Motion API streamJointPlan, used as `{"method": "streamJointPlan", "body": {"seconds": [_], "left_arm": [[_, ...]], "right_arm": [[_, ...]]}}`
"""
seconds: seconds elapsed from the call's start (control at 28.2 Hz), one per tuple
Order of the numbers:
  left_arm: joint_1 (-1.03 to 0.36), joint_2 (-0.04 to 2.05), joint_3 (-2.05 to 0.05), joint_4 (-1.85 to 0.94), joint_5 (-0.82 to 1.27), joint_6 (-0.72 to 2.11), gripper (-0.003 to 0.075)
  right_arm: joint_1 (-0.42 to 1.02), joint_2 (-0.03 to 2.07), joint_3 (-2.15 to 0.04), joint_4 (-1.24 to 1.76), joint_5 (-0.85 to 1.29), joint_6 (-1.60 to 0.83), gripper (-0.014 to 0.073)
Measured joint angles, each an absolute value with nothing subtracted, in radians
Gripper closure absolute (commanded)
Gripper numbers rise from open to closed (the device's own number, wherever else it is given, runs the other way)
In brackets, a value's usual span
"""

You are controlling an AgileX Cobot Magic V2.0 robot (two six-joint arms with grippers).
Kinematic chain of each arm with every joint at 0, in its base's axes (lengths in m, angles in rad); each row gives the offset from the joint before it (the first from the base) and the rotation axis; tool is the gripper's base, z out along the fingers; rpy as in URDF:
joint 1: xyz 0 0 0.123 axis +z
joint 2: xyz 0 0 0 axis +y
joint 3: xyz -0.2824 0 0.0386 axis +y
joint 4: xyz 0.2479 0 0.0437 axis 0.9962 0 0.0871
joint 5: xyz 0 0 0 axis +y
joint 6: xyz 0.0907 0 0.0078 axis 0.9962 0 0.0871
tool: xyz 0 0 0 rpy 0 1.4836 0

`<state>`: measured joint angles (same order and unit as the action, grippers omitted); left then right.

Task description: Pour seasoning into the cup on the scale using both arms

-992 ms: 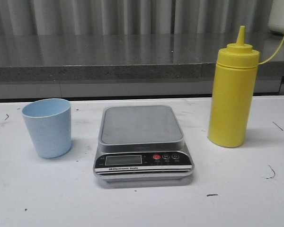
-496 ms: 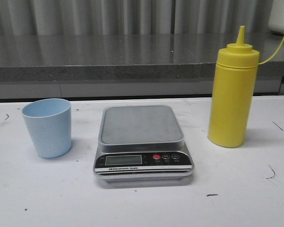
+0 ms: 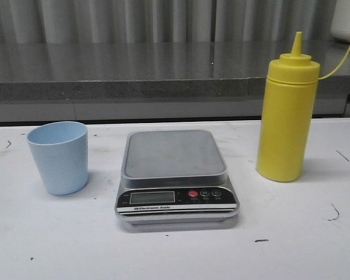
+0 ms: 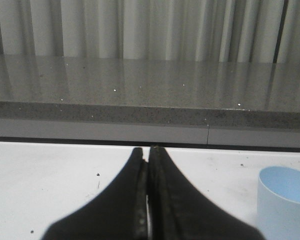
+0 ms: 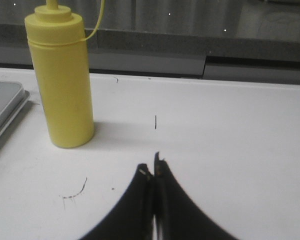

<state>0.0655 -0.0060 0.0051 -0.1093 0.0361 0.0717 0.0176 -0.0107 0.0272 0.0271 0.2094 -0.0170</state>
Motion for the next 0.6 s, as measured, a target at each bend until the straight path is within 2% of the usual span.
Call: {"method": "streamJointPlan", "body": {"seconds": [0.32, 0.6], "left_arm": [[0.066, -0.006, 0.003, -0.111, -0.137, 0.072, 0.0740], [0.066, 0.007, -0.144, -0.115, -0.045, 0.072, 0.0740]], "right_arm": [[0.018, -0.011, 0.027, 0.027, 0.088, -0.017, 0.0655], [0.018, -0.011, -0.063, 0.027, 0.123, -0.017, 0.0655]]}}
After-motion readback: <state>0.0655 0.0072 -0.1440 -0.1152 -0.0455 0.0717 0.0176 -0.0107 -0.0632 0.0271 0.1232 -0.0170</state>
